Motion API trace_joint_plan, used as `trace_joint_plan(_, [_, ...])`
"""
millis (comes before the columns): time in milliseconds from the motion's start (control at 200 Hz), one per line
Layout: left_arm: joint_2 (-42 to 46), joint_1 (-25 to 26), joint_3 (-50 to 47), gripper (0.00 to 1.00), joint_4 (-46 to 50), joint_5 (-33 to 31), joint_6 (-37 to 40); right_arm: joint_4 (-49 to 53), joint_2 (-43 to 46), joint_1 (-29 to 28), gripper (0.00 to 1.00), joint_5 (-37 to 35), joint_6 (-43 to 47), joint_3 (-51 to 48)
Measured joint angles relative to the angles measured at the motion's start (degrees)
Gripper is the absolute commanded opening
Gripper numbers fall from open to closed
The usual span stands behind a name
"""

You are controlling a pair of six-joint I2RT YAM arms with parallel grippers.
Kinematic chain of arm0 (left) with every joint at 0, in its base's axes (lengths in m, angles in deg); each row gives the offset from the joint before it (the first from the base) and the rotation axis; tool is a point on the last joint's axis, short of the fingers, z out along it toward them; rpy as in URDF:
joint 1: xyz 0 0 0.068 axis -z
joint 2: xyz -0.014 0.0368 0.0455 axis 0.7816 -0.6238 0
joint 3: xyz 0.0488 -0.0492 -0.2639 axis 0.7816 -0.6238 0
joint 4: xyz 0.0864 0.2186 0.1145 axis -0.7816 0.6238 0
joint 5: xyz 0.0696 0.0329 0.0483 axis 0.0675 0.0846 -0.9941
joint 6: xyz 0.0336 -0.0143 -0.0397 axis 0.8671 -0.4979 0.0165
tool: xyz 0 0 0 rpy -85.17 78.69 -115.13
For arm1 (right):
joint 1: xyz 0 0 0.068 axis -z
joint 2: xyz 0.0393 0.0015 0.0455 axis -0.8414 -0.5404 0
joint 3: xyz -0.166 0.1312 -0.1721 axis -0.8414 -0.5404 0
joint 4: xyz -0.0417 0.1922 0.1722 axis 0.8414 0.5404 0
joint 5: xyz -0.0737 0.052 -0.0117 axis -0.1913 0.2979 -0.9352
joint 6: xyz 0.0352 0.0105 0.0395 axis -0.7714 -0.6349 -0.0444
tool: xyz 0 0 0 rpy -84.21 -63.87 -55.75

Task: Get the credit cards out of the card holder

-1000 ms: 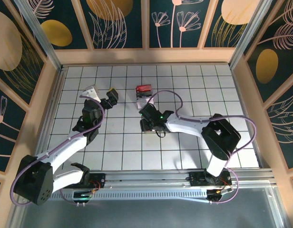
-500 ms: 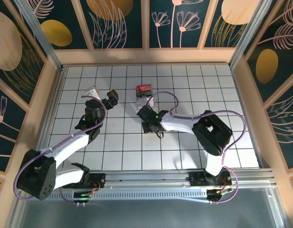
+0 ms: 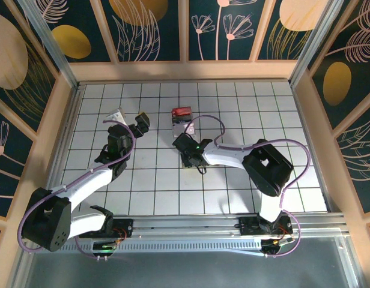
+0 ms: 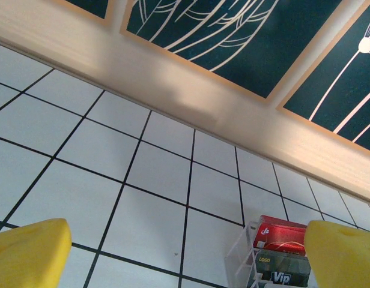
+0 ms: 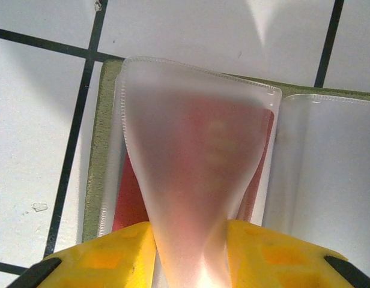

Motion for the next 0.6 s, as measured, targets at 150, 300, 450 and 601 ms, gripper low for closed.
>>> trace_joint_plan(150, [0.02, 0.0, 0.17, 0.99, 0.13, 0.04, 0.0, 0.48, 0.02, 0.0, 0.39, -2.1, -0.2, 0.0])
trace_joint_plan(300, [0.39, 0.0, 0.17, 0.99, 0.15, 0.2, 0.04, 1.73, 0.63, 0.28, 0.43, -4.17, -1.03, -0.02])
trace_joint_plan(450, [1.6, 0.0, 0.17, 0.99, 0.13, 0.2, 0.44, 2.99, 1.84, 1.05, 0.45, -6.29, -1.51, -0.09])
trace_joint_plan(601, [2.91, 0.0, 0.17, 0.99, 0.11, 0.15, 0.74, 3.26, 3.8, 1.97, 0.45, -7.41, -2.12, -0.85])
